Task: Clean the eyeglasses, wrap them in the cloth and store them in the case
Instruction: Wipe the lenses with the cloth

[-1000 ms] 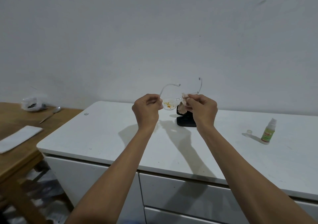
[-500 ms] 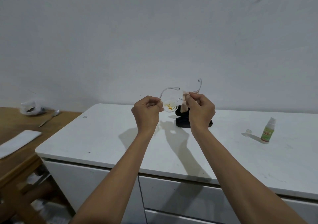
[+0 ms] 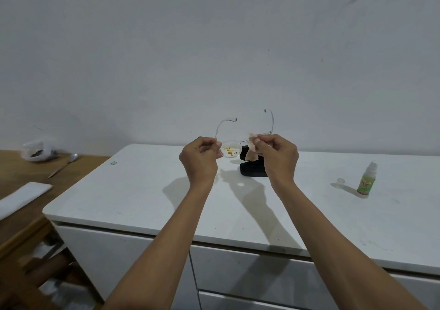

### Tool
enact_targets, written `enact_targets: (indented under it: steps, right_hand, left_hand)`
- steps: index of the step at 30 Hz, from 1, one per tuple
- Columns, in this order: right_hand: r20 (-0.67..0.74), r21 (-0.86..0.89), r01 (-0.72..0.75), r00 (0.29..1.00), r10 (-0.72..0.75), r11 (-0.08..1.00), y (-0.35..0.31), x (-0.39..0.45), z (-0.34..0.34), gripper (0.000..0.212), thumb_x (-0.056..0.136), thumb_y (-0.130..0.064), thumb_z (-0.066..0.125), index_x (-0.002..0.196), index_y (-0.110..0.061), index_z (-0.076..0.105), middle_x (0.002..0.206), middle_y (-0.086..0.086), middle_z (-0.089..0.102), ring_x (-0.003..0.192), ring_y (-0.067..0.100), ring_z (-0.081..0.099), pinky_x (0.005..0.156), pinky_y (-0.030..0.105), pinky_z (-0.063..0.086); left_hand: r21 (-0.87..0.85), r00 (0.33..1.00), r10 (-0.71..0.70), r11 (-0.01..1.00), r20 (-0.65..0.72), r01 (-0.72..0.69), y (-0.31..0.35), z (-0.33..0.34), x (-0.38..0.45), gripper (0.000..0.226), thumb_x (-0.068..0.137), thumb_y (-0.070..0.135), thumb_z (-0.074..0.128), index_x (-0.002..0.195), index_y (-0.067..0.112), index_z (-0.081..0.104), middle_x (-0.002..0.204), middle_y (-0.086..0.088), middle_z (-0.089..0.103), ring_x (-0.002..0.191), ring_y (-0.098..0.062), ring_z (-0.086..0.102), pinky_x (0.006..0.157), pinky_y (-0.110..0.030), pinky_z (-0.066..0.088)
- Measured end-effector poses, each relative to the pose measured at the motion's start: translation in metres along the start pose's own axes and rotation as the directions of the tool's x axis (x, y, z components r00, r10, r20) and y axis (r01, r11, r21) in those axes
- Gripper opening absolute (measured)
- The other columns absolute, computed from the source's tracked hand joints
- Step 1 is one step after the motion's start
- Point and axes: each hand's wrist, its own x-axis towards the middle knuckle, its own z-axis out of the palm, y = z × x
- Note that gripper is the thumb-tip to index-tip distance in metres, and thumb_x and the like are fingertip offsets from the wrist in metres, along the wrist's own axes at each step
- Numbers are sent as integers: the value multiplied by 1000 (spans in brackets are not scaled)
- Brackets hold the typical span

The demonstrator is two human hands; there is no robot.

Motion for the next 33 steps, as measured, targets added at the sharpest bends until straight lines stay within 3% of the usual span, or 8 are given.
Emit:
enact_targets:
  steps: [5,11,17,21,24,27,29,33]
  right_hand:
    - [-116,32,47,992,-43,998,0,-3,1,8,85,-14,72,87,-15,80,92,-5,81,95,9,74,83,23,54]
    - [-258,239,5,965,58,971,-7,0,16,9,88,-5,73,85,-13,76,91,-2,79,83,2,73,79,22,59]
    - [-55,196,-94,993,107,976,2,6,6,10,85,-2,76,81,-11,76,91,4,81,85,24,76,84,49,63]
    - [154,146,-141,981,118,979,-1,3,-14,4,87,7,71,87,4,72,84,18,78,64,33,66,75,45,63]
    - [193,152,-151,974,120,977,0,1,-22,4,86,8,69,87,5,72,84,26,75,60,37,63,73,50,61]
    - [-5,144,-108,994,110,984,6,0,-17,5,84,-3,76,85,-7,78,89,10,80,76,37,74,78,46,63]
    - [-138,149,-87,985,108,985,8,2,-9,8,83,-10,78,84,-18,80,89,2,81,86,22,76,88,46,62]
    - [-267,310,-110,943,197,944,2,8,8,14,78,-13,77,75,-26,77,84,1,78,88,29,75,91,53,60]
  left_hand:
    - [27,999,53,998,10,-54,-1,4,-2,10,84,-5,76,82,4,73,69,-16,73,62,-26,72,59,-20,57]
    - [42,993,120,992,8,-120,0,16,-8,15,84,-1,77,77,11,72,61,-7,71,56,-18,70,69,-45,64]
    - [55,996,87,995,-22,-85,-3,16,-3,14,84,-2,77,77,9,71,62,-9,71,53,-19,70,65,-37,62]
    - [86,999,32,996,-4,-32,-9,5,6,9,84,-2,77,81,6,74,72,-12,75,56,-24,73,64,-37,62]
    - [104,1000,22,994,18,-23,-12,0,7,11,84,-4,76,80,6,74,71,-12,75,57,-27,73,66,-40,64]
    - [103,999,41,994,23,-43,-13,1,2,10,84,-4,76,80,5,73,74,-15,75,57,-23,73,61,-30,60]
    - [100,997,72,992,35,-75,-11,4,-5,9,85,-3,76,80,5,72,73,-15,74,56,-20,73,60,-24,57]
    - [55,994,105,993,11,-106,-8,14,-14,20,84,-2,77,75,15,70,65,-9,72,58,-23,72,67,-39,63]
